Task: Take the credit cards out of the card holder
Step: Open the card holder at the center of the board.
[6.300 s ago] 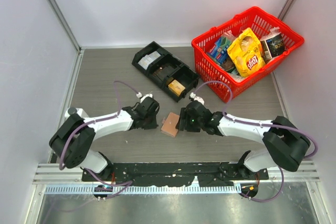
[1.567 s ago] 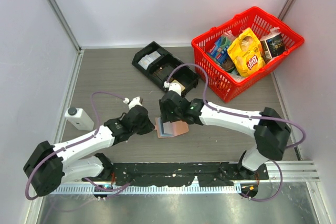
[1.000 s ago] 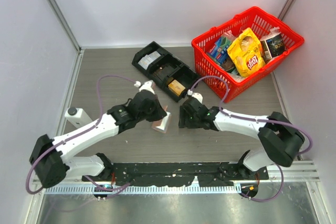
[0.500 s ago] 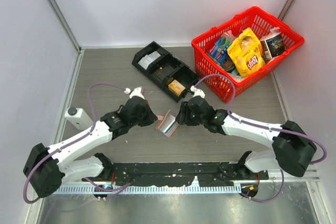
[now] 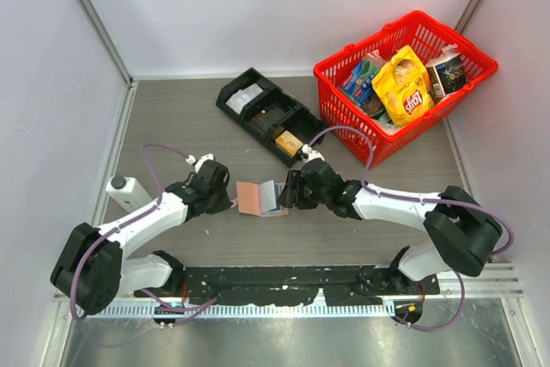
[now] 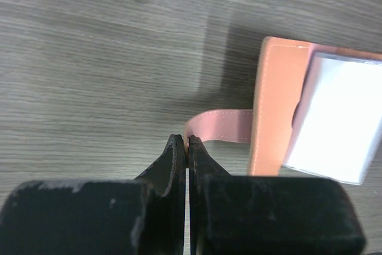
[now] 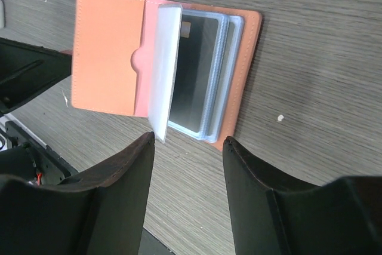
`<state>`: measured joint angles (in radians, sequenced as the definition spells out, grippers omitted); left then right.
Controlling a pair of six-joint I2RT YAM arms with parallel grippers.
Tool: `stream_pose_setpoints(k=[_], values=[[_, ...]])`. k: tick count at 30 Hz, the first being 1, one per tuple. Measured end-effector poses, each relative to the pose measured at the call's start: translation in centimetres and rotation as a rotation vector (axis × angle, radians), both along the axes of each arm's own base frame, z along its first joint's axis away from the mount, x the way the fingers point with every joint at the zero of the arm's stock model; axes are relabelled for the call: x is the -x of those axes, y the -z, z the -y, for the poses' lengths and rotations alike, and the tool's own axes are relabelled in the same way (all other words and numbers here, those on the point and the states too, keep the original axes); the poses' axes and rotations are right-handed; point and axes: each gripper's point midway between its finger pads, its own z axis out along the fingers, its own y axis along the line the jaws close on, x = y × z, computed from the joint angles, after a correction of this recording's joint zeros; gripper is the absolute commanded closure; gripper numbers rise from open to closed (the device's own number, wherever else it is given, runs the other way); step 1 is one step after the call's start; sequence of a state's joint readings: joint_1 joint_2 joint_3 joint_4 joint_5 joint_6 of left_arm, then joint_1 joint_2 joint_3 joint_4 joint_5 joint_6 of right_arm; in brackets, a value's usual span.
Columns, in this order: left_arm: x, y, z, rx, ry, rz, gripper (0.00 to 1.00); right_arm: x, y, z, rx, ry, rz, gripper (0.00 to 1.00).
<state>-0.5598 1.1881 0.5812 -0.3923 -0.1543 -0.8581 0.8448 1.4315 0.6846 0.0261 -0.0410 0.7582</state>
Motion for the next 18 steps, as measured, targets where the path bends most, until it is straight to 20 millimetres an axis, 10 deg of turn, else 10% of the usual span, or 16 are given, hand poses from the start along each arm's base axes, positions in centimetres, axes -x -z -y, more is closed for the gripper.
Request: stream_pose_setpoints(k=[11, 18], values=[[0.9, 0.8, -2.0, -0.106, 0.003, -0.032, 0.99, -0.5, 1.6, -2.0, -0.009, -0.042, -0.044, 0.45], [0.8, -0.3, -2.1, -0.095, 0.008, 0.006, 0.96, -0.6, -1.0, -4.8, -0.08, -0.102, -0.018, 0.45]])
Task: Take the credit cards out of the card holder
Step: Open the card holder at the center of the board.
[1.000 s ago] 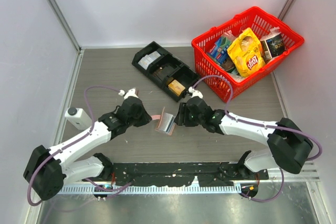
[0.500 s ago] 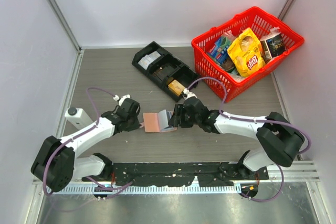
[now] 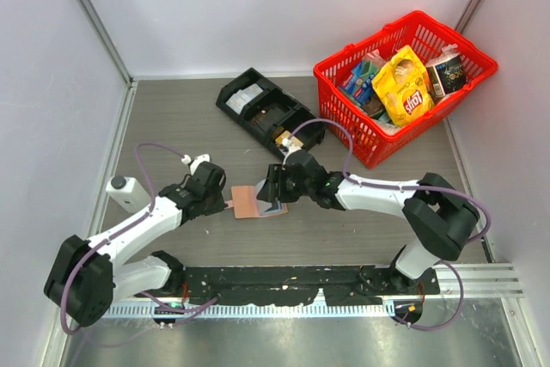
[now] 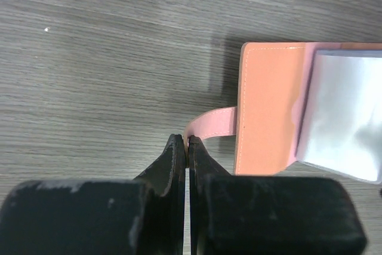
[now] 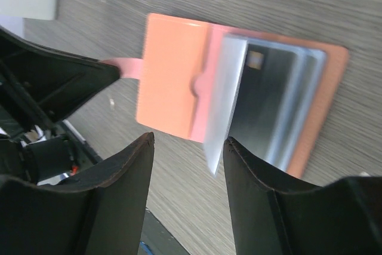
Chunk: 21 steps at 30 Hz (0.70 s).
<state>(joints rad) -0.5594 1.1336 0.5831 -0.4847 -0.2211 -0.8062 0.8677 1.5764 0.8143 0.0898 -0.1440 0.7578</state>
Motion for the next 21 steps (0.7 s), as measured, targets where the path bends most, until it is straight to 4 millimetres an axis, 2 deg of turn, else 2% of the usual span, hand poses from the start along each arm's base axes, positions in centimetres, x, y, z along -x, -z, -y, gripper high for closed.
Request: stream_pose_setpoints(k=[4, 7, 8, 9, 10, 12, 16, 19, 21], values=[[-0.1, -1.2, -0.1, 0.019, -0.004, 0.04, 0.89, 0.0, -1.2, -2.6, -0.039, -0.049, 0.018, 0.47], [0.0, -2.1, -0.2, 0.031, -0.005, 0.062, 0.86, 0.6, -0.7, -4.3, -0.036, -0.09, 0.006, 0.47], [0.1, -2.5, -0.3, 0.035, -0.008, 0.074, 0.83, 0.8, -0.4, -4.8, -0.031, -0.105, 0.002, 0.47], [0.2, -3.0, -0.5, 0.041, -0.011, 0.09, 0.74, 1.1, -0.1, -5.2, -0.025, -0.119, -0.002, 0.47], [0.2, -3.7, -0.6, 0.048, -0.015, 0.111, 0.7, 1.5, 0.2, -5.7, -0.016, -0.135, -0.005, 0.47], [0.3, -5.0, -0.8, 0.066, -0.023, 0.15, 0.66, 2.1, 0.6, -7.0, -0.002, -0.168, -0.009, 0.48], [0.2, -7.6, -0.9, 0.116, -0.043, 0.22, 0.63, 2.6, 2.0, -9.4, 0.025, -0.22, -0.017, 0.48], [0.6, -8.4, -1.1, 0.132, -0.045, 0.235, 0.62, 3.1, 3.9, -10.4, 0.09, -0.253, -0.046, 0.43], [1.1, -8.4, -1.1, 0.14, -0.041, 0.227, 0.62, 3.2, 3.7, -11.1, 0.116, -0.272, -0.043, 0.42]])
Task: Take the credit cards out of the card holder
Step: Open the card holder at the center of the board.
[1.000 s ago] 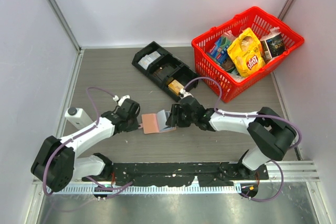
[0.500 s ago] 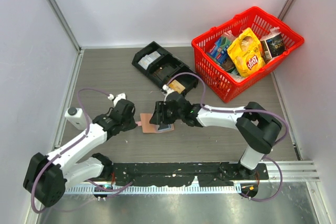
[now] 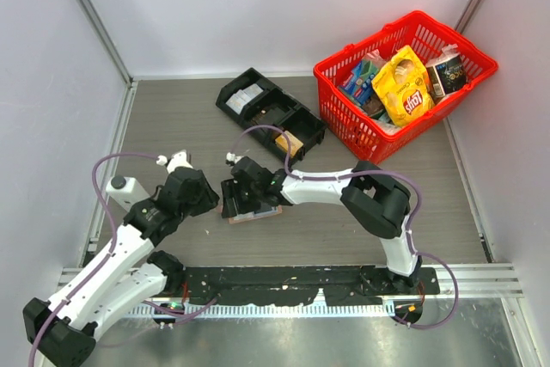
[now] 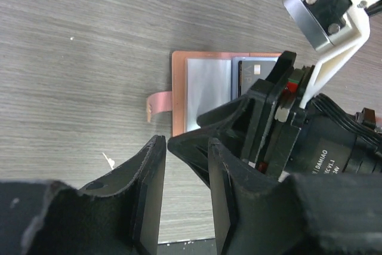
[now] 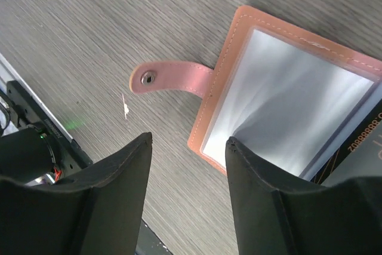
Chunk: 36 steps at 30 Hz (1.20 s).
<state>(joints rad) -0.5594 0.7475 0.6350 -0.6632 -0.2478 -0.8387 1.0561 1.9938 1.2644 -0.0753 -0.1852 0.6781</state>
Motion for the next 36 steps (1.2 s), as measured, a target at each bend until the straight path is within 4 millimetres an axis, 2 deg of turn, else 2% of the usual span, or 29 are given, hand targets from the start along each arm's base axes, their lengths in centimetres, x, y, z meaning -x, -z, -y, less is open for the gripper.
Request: stream_pose_setpoints(k=[5, 8, 9, 12, 15, 19, 24, 27, 32, 34, 36], values=[[0.9, -0.5, 0.2, 0.04, 0.008, -0.008, 0.61, 0.6, -0.3, 0.1, 0.075, -0.025, 0.016, 0.39], [1.2, -1.1, 0.6, 0.076, 0.015, -0.005, 0.59, 1.0, 0.2, 1.2, 0.133, -0.027, 0.015, 0.35], [1.2, -1.3, 0.8, 0.087, 0.018, -0.006, 0.56, 1.0, 0.1, 1.6, 0.148, -0.023, 0.016, 0.2], [1.0, -1.6, 1.7, 0.118, 0.038, -0.018, 0.52, 0.5, -0.8, 3.3, 0.2, 0.014, 0.039, 0.18], [0.7, -1.3, 2.8, 0.149, 0.054, -0.043, 0.47, -1.3, -2.8, 5.8, 0.245, 0.09, 0.083, 0.17], [0.0, -0.3, 4.5, 0.18, 0.077, -0.096, 0.47, -4.0, -5.0, 9.3, 0.258, 0.196, 0.106, 0.17], [-0.4, 0.3, 6.2, 0.222, 0.106, -0.151, 0.47, -5.8, -4.2, 15.2, 0.353, 0.311, 0.092, 0.15], [-1.2, -1.2, 7.3, 0.257, 0.123, -0.141, 0.48, -5.6, -3.7, 16.4, 0.397, 0.315, 0.09, 0.14], [-3.0, -4.8, 10.1, 0.312, 0.183, -0.09, 0.49, -5.5, -3.8, 17.3, 0.437, 0.312, 0.12, 0.14], [-3.3, -5.3, 11.6, 0.322, 0.22, -0.085, 0.5, -5.8, -3.8, 17.9, 0.461, 0.322, 0.132, 0.16], [-3.3, -4.8, 13.2, 0.318, 0.258, -0.105, 0.51, -6.0, -3.6, 18.6, 0.477, 0.331, 0.128, 0.2]])
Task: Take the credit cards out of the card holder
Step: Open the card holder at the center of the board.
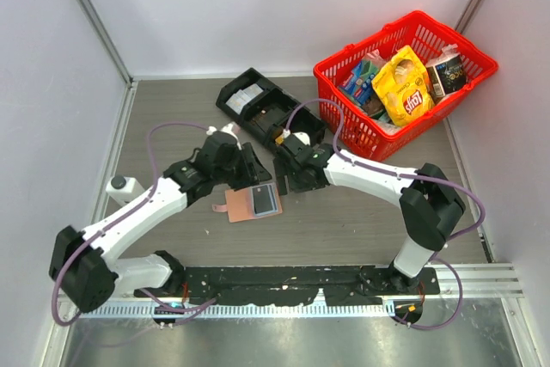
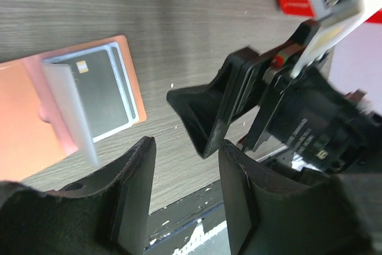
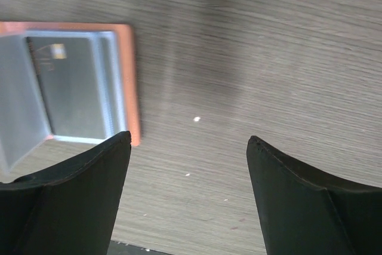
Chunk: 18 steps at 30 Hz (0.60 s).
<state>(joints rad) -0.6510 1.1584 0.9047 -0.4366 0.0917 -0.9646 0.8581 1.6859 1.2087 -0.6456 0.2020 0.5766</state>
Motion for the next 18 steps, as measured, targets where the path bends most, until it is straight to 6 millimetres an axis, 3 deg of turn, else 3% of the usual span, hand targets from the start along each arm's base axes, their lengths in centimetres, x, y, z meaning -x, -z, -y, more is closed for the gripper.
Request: stream_pose_setpoints(k=[5, 10, 13, 18], values=[[0.4, 3.7, 2.3, -0.061, 0.062, -0.08, 0.53, -0.1, 1.9, 3.1, 0.048, 0.059, -0.037, 0.18], [0.4, 6.3, 1.7, -0.132, 0.047, -0.114, 0.55, 1.2, 2.2, 5.2, 0.086, 0.074, -0.044, 0.17], [0.3, 7.6, 0.4, -0.193, 0.012, -0.108, 0.58, 1.2, 0.8, 4.8, 0.032, 0.066, -0.013, 0.21], [1.3, 9.9, -2.4, -0.274, -0.041, -0.117, 0.61, 0.4, -1.3, 1.7, -0.126, 0.023, 0.03, 0.27]])
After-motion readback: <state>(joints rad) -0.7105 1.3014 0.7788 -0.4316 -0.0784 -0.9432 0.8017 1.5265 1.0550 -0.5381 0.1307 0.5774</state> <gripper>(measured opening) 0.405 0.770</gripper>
